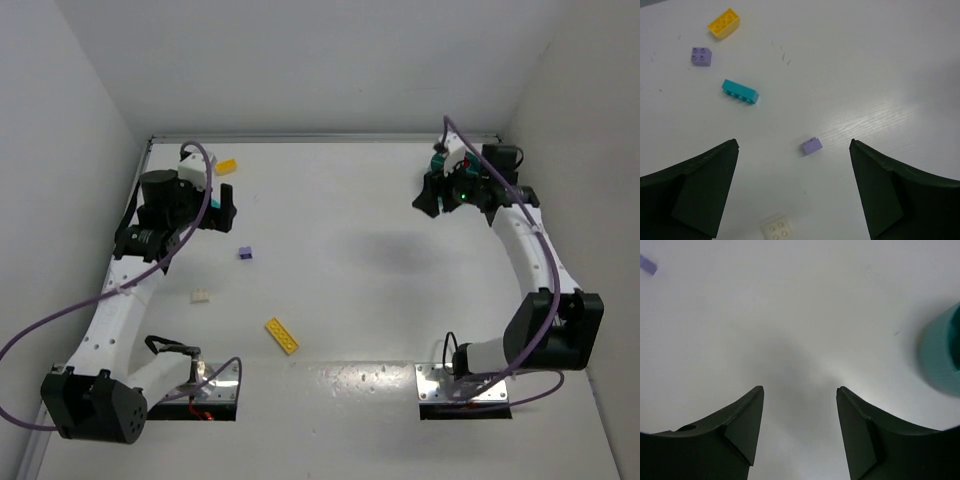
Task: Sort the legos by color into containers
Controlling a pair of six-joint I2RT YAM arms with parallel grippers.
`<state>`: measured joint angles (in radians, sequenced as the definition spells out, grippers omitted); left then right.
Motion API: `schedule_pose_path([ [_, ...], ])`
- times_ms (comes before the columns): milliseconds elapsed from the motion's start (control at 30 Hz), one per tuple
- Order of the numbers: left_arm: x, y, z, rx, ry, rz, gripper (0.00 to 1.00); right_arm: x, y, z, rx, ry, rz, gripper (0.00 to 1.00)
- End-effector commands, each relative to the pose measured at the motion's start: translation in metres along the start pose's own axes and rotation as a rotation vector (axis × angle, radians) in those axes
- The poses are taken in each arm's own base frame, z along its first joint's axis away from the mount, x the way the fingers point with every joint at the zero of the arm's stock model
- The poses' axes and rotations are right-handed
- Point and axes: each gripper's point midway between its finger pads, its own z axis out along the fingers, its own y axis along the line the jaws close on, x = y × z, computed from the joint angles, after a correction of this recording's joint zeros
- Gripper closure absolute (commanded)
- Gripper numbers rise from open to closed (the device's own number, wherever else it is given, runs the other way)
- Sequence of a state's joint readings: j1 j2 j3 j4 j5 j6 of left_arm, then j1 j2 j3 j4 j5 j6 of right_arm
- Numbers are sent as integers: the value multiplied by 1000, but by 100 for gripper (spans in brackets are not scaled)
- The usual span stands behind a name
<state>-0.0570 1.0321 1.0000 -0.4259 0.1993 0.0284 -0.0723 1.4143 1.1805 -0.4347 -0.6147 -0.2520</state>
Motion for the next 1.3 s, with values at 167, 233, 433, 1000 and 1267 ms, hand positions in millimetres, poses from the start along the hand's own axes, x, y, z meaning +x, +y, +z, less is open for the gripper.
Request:
schedule_pose_path([
  [167, 17, 0, 24, 27, 94, -63, 0, 56, 97, 29, -293, 177, -148, 40],
  [233, 7, 13, 28, -49, 78, -95, 0, 71, 129, 53, -366, 242, -257, 40],
  [433, -10, 76, 25, -315, 57, -240, 0, 81, 215, 115, -554, 342, -421, 40],
  [1000, 34, 145, -26, -540, 22, -429, 0, 118, 388, 124, -377, 367, -207, 31],
  [1267, 24, 130, -73, -557, -77, -369, 0, 160, 411, 100, -303, 416, -191, 31],
])
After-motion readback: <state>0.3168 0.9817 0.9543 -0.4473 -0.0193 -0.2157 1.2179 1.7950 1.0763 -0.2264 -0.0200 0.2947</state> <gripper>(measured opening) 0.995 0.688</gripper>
